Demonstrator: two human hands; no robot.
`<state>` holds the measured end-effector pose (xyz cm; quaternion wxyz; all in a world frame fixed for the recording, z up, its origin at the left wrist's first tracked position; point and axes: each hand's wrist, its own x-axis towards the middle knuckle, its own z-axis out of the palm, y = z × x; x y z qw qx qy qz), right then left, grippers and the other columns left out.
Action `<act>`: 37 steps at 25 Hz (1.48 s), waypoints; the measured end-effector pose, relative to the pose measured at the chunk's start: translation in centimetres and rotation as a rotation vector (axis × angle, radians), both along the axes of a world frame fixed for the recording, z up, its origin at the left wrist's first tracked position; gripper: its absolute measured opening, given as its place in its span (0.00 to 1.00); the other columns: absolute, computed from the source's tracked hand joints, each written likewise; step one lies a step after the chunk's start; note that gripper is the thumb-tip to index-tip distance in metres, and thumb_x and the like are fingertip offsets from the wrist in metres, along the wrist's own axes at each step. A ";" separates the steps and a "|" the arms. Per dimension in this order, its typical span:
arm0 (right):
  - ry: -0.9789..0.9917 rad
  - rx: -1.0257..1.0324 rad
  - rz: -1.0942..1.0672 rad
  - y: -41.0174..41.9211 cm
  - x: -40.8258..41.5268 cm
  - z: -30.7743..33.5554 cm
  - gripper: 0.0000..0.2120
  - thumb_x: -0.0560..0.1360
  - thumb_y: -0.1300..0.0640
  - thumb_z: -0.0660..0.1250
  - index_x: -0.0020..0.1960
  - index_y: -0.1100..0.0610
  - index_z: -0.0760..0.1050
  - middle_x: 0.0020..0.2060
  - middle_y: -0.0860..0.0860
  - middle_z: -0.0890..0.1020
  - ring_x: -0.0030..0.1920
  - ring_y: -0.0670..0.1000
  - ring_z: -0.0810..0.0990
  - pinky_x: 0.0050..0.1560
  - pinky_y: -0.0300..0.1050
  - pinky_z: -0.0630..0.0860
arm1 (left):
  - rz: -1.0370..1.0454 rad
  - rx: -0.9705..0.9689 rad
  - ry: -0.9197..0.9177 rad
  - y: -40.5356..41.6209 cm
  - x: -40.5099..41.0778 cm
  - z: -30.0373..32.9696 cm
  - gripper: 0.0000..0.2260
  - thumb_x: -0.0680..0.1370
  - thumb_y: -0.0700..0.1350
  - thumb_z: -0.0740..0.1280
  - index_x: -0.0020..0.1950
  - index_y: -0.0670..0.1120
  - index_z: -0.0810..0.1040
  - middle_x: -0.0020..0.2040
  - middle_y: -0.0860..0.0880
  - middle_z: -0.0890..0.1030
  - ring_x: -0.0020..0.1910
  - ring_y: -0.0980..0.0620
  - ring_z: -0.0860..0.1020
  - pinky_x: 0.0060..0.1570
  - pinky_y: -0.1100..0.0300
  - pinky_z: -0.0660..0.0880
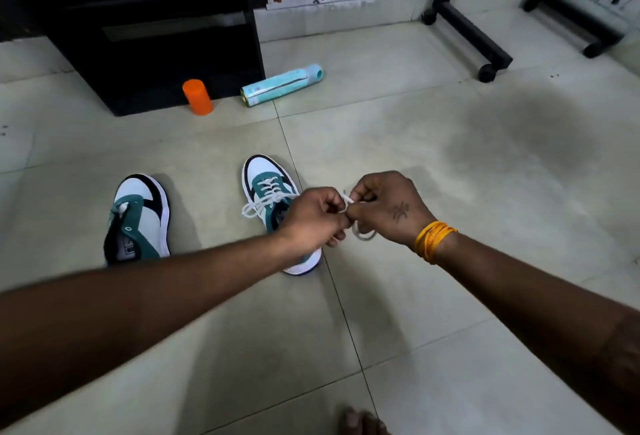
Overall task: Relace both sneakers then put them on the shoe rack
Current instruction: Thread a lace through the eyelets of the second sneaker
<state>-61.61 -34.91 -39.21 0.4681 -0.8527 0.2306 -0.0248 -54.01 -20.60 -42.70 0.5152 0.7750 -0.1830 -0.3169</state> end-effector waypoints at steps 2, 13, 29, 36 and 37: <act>-0.052 0.045 0.012 1.4 2.4 2.5 0.04 0.68 0.67 0.75 0.41 0.62 0.81 0.30 0.56 0.84 0.29 0.53 0.85 0.30 0.42 0.79 | 0.011 0.016 -0.046 1.5 2.3 3.2 0.08 0.76 0.30 0.70 0.43 0.42 0.76 0.36 0.39 0.81 0.28 0.50 0.80 0.27 0.60 0.78; -0.089 0.334 0.133 14.0 16.0 9.4 0.06 0.71 0.65 0.74 0.44 0.67 0.80 0.29 0.58 0.83 0.27 0.54 0.81 0.33 0.47 0.81 | 0.105 0.138 -0.143 16.2 13.9 13.8 0.05 0.75 0.30 0.72 0.50 0.36 0.82 0.40 0.41 0.86 0.34 0.49 0.82 0.37 0.55 0.80; 0.013 0.152 0.036 21.2 18.2 -5.7 0.10 0.73 0.55 0.72 0.54 0.51 0.81 0.48 0.52 0.84 0.44 0.53 0.83 0.54 0.54 0.83 | 0.217 0.021 0.228 23.6 17.7 2.3 0.04 0.79 0.41 0.74 0.50 0.44 0.79 0.42 0.43 0.86 0.29 0.52 0.75 0.26 0.64 0.71; -0.198 0.268 0.160 22.1 17.0 -6.2 0.04 0.75 0.56 0.73 0.49 0.49 0.84 0.41 0.47 0.86 0.40 0.54 0.86 0.46 0.58 0.84 | 0.125 0.000 0.296 23.6 18.3 0.9 0.07 0.79 0.45 0.74 0.50 0.44 0.78 0.37 0.46 0.82 0.31 0.53 0.77 0.30 0.63 0.74; -0.194 0.272 0.142 22.0 16.9 -6.4 0.04 0.76 0.58 0.71 0.47 0.51 0.84 0.39 0.49 0.87 0.38 0.54 0.86 0.45 0.58 0.85 | 0.127 0.012 0.256 23.6 18.1 1.0 0.07 0.79 0.46 0.74 0.50 0.44 0.79 0.38 0.47 0.82 0.32 0.52 0.78 0.30 0.63 0.74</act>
